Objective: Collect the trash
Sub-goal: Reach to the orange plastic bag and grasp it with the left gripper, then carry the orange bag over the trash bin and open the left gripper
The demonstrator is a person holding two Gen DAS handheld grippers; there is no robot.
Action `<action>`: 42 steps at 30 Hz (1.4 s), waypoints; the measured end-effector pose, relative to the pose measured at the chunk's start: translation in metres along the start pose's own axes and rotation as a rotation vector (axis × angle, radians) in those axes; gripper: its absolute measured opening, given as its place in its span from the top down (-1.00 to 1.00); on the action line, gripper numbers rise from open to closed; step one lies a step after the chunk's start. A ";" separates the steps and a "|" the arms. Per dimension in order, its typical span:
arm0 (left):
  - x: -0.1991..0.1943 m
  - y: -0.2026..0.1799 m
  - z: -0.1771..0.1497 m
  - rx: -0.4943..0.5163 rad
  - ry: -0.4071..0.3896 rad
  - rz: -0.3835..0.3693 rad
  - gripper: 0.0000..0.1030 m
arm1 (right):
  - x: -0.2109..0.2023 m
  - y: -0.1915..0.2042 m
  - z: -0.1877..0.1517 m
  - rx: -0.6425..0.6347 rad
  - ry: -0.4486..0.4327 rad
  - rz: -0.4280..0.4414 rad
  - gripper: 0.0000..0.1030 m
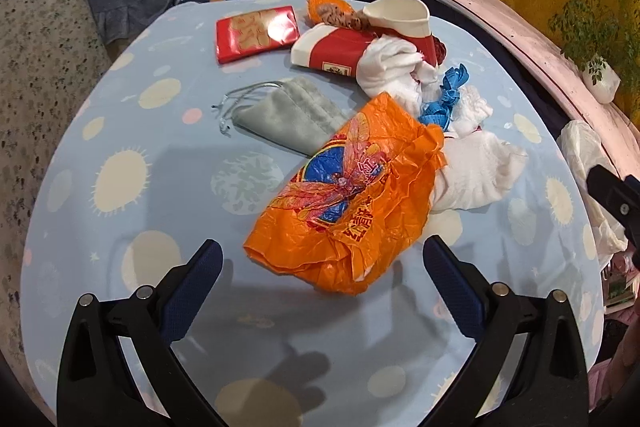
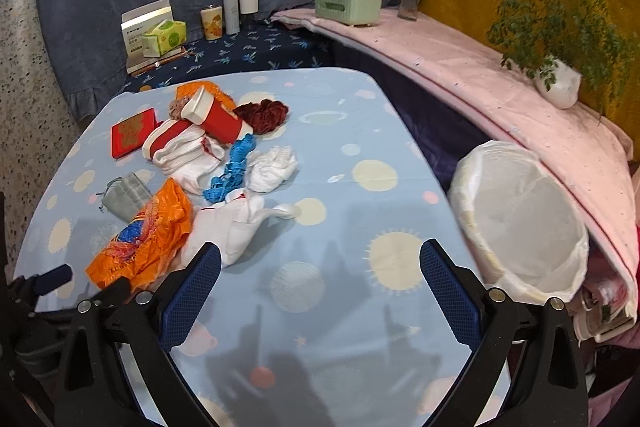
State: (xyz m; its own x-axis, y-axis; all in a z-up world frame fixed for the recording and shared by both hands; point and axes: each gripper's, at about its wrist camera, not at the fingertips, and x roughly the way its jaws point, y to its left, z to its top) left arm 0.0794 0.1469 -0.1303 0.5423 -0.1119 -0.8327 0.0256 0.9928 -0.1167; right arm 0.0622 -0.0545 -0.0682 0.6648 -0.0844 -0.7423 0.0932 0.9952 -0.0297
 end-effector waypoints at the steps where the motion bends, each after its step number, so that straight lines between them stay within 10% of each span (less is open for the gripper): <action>1: 0.003 0.000 0.001 0.000 0.005 -0.007 -0.84 | 0.005 0.003 0.001 0.000 0.007 0.005 -0.72; 16: 0.009 -0.009 0.003 0.036 0.050 -0.095 0.38 | 0.061 0.028 0.000 0.023 0.143 0.107 0.23; 21: 0.006 -0.012 0.004 0.042 0.054 -0.101 0.56 | 0.070 0.029 -0.006 0.032 0.185 0.149 0.85; 42: -0.074 -0.106 0.060 0.141 -0.118 -0.213 0.66 | -0.044 -0.074 0.055 0.108 -0.094 0.041 0.90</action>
State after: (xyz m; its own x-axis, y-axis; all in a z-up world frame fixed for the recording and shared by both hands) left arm 0.0864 0.0526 -0.0238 0.6057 -0.3210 -0.7280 0.2615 0.9445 -0.1990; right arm 0.0662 -0.1276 0.0034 0.7356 -0.0528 -0.6753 0.1404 0.9872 0.0757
